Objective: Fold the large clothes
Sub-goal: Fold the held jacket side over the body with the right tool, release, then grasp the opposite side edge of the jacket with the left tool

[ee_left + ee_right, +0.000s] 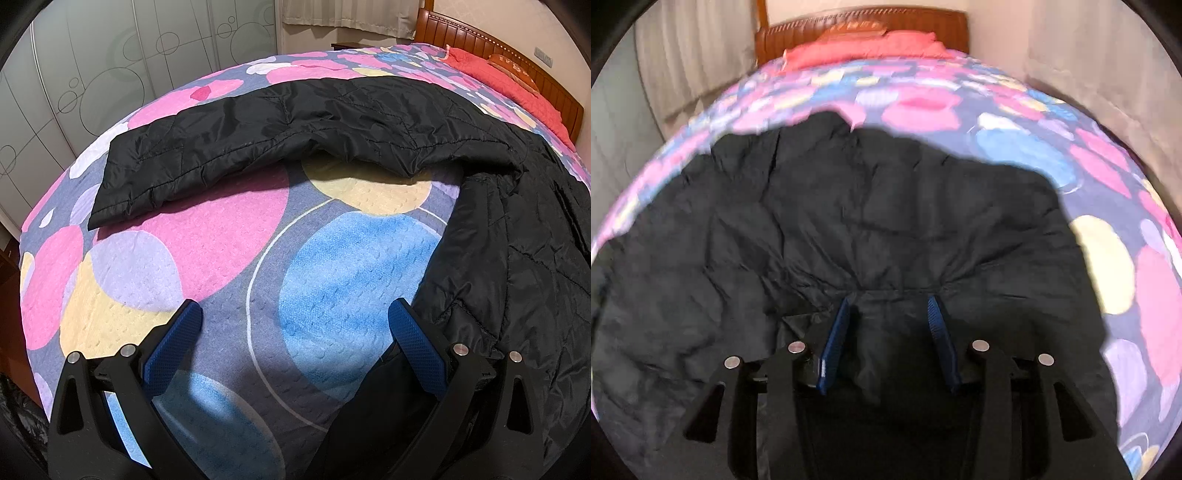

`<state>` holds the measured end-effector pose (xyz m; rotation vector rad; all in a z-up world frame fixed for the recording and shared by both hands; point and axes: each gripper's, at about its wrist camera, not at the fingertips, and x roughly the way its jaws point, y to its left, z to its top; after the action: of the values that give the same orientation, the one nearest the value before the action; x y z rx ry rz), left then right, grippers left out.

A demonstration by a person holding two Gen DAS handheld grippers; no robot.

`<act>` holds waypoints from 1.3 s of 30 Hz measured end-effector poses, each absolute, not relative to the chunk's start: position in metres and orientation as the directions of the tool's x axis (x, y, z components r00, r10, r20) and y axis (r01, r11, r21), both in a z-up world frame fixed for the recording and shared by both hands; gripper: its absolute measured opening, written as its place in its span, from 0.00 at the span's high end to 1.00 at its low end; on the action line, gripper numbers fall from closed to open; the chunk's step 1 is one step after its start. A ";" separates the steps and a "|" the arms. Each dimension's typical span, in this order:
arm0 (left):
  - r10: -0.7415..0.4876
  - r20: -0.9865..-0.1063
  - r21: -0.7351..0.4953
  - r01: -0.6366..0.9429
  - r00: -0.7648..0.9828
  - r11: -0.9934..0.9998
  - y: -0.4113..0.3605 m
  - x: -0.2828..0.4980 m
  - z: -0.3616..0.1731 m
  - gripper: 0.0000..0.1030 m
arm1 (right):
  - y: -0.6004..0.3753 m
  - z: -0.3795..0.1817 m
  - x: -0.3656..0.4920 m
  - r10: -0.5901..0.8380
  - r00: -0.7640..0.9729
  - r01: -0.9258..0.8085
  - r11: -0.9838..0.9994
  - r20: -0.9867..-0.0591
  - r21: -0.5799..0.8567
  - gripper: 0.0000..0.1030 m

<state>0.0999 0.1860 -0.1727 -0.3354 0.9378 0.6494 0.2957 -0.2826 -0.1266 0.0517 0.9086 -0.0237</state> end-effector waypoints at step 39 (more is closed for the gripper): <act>0.289 -0.688 -0.448 -0.704 0.665 0.551 0.310 0.065 -0.163 0.02 | -0.307 -0.154 0.272 0.005 0.662 0.057 0.997 -0.750 0.056 0.41</act>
<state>0.0653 0.3100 -0.1627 -0.7806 0.5951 0.6299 0.2717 -0.3065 -0.1539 0.0769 0.8474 -0.0295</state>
